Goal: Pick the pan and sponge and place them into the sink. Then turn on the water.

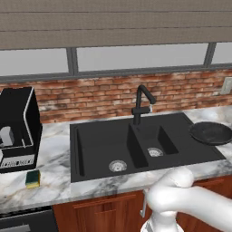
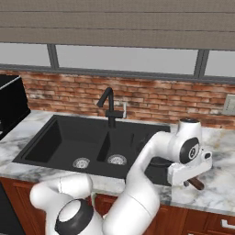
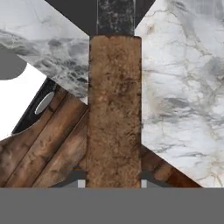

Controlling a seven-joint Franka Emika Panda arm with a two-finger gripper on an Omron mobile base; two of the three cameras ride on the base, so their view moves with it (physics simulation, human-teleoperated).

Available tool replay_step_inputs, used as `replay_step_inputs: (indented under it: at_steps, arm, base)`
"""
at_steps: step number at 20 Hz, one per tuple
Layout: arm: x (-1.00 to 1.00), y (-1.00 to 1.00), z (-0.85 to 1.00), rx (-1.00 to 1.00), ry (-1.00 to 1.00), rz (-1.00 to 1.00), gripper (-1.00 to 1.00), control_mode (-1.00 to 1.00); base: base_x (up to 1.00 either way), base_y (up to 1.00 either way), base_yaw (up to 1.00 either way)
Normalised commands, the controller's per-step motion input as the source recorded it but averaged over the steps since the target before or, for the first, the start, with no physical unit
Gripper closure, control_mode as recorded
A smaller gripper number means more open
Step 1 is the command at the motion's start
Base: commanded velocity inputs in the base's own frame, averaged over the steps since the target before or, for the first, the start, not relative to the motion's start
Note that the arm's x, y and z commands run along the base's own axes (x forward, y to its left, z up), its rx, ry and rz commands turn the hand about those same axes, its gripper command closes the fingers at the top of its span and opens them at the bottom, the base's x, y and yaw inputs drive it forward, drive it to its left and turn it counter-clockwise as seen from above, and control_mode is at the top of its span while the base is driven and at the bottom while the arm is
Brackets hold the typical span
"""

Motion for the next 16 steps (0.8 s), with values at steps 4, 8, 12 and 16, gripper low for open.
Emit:
replay_step_inputs:
  at_steps: [4,8,12,16]
  arm:
    - [-0.51,1.0,0.4,-0.17,-0.07,0.29,1.0,-1.0]
    - [-0.41,1.0,0.46,-0.14,-0.02,0.27,1.0,-1.0]
    - [-0.1,1.0,0.47,-0.11,0.0,0.21,1.0,-1.0]
    - [0.0,1.0,0.5,-0.04,0.0,0.12,1.0,-1.0]
  base:
    - [0.0,0.0,0.0]
    - [0.0,0.0,0.0]
    - [0.0,0.0,0.0]
    - [0.0,0.0,0.0]
